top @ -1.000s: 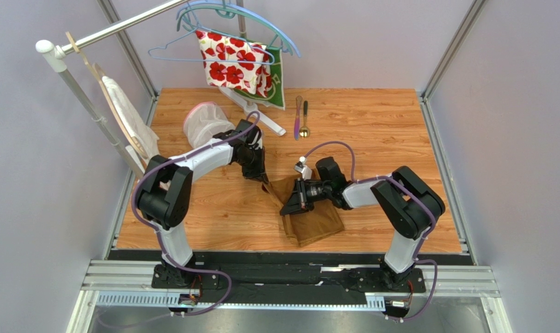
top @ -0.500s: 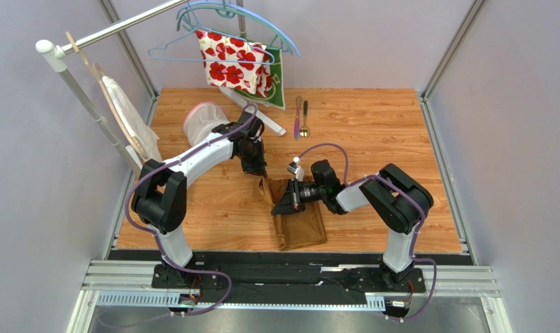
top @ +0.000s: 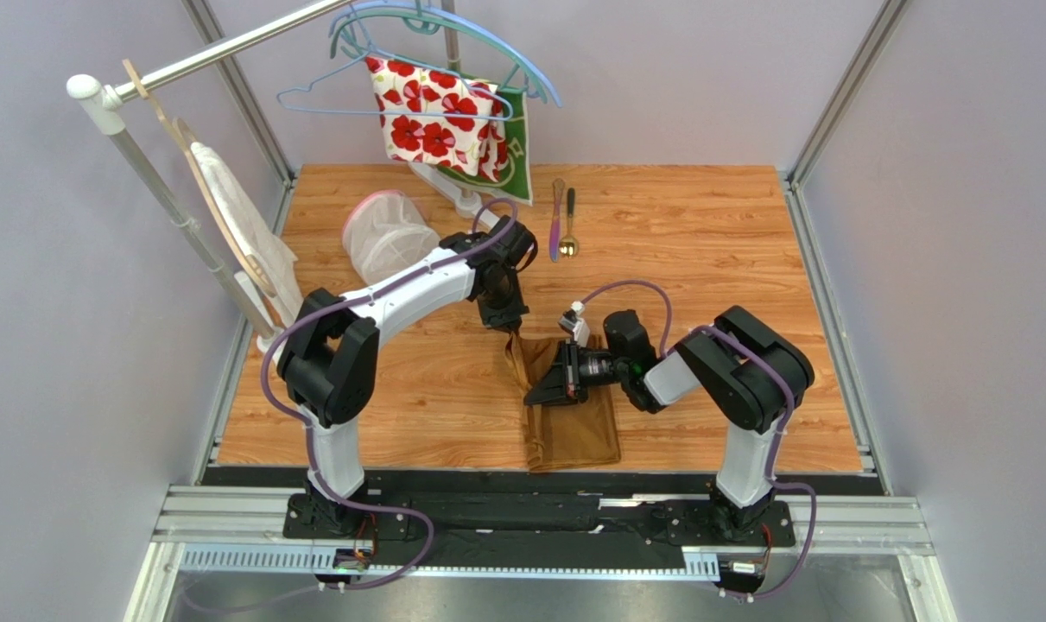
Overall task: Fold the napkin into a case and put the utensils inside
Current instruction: Fold the lower triangle-folded napkin at the center of the board.
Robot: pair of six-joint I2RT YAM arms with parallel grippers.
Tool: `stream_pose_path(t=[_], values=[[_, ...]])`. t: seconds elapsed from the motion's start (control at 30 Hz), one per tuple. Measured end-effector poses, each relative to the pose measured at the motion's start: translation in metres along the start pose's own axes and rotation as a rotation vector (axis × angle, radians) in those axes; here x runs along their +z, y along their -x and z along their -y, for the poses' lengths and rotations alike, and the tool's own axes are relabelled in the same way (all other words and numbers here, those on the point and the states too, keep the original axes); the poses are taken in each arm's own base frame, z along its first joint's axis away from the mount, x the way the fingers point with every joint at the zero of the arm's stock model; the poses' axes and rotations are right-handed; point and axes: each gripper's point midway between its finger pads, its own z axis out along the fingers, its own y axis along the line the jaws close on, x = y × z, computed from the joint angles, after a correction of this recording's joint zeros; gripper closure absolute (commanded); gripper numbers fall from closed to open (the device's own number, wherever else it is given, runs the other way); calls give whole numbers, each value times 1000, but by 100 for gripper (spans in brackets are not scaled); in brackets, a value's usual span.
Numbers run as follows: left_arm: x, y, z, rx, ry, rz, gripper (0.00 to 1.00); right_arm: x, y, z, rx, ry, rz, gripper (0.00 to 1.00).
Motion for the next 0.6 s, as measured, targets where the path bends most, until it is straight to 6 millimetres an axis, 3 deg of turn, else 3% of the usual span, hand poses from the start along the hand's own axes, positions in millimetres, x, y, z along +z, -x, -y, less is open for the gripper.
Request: stream_pose_path(t=[0.33,0.6], values=[[-1,-3,-13,-103,109,38,100,-4,-2,6,22,-9,9,89],[-9,10,5,-134,131,134,100,-8,-13,17,50,-73,-19,79]])
